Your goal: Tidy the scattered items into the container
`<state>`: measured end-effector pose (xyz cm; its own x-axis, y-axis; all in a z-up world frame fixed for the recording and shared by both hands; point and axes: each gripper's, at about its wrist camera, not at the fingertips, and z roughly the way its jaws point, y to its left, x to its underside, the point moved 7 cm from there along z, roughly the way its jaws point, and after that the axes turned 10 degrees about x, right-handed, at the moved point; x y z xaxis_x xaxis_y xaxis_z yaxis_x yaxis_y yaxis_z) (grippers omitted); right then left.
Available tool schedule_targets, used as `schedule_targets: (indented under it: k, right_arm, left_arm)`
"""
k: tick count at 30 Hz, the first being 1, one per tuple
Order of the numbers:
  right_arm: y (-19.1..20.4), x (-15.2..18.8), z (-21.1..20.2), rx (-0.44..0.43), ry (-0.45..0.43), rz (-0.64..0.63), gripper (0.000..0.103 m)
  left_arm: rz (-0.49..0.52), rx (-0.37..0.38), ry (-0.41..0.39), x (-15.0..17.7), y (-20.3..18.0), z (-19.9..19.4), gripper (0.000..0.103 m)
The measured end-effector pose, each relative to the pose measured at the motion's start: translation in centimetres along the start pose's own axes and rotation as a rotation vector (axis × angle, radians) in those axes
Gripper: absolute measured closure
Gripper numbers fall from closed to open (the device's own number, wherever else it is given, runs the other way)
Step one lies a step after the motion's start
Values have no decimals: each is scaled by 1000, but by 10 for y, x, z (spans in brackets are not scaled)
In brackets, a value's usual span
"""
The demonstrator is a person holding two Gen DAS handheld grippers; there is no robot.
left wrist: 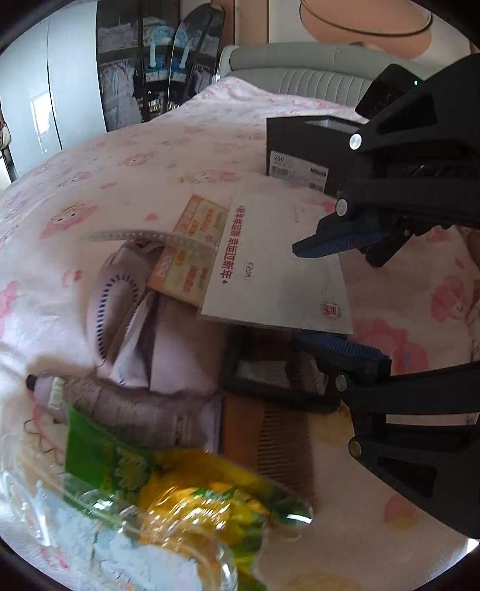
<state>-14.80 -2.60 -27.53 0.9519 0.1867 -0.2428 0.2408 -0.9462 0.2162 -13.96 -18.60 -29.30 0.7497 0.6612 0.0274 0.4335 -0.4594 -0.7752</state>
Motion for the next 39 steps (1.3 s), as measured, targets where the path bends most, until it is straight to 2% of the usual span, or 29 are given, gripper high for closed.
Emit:
schedule_targets:
  k: [1, 3, 5, 8, 12, 14, 16, 22, 27, 31, 34, 37, 39]
  right_arm:
    - [-3, 1, 0, 11, -7, 9, 79]
    - [-10, -2, -1, 24, -16, 32, 79]
    - [-14, -7, -1, 26, -24, 48, 79]
    - [-17, -15, 2, 2, -27, 80, 79]
    - [-18, -25, 10, -33, -28, 133, 79]
    - [-14, -31, 13, -43, -48, 138, 77]
    - [-10, -34, 17, -57, -48, 149, 76]
    - [-3, -29, 11, -69, -54, 138, 76]
    - [-6, -21, -10, -30, -70, 123, 76]
    - [-7, -43, -28, 19, -144, 96, 76]
    - [-25, -70, -27, 89, -176, 143, 74]
    - [-46, -90, -13, 86, -120, 200, 74]
    - [-51, -98, -7, 55, -90, 225, 74]
  left_arm:
    - [0, 3, -2, 0, -1, 1, 61]
    - [6, -43, -46, -6, 0, -4, 61]
    - [-8, -38, -78, -11, 2, -9, 61]
    - [-44, -5, -69, -17, 6, -4, 61]
    - [-13, -65, -69, -16, 5, 0, 62]
    - [24, -133, -95, -17, 3, -2, 74]
    - [65, -160, -106, -17, -1, -1, 80]
    - [108, -93, -35, -9, -15, 13, 83]
    - [141, -65, -48, -5, -27, 9, 88]
    - [120, -90, -57, -6, -19, 6, 88]
    - [80, -82, -77, -12, -12, 2, 87]
    - [74, -104, -123, -23, -8, -4, 87]
    - [74, -70, -142, -29, -11, -6, 87]
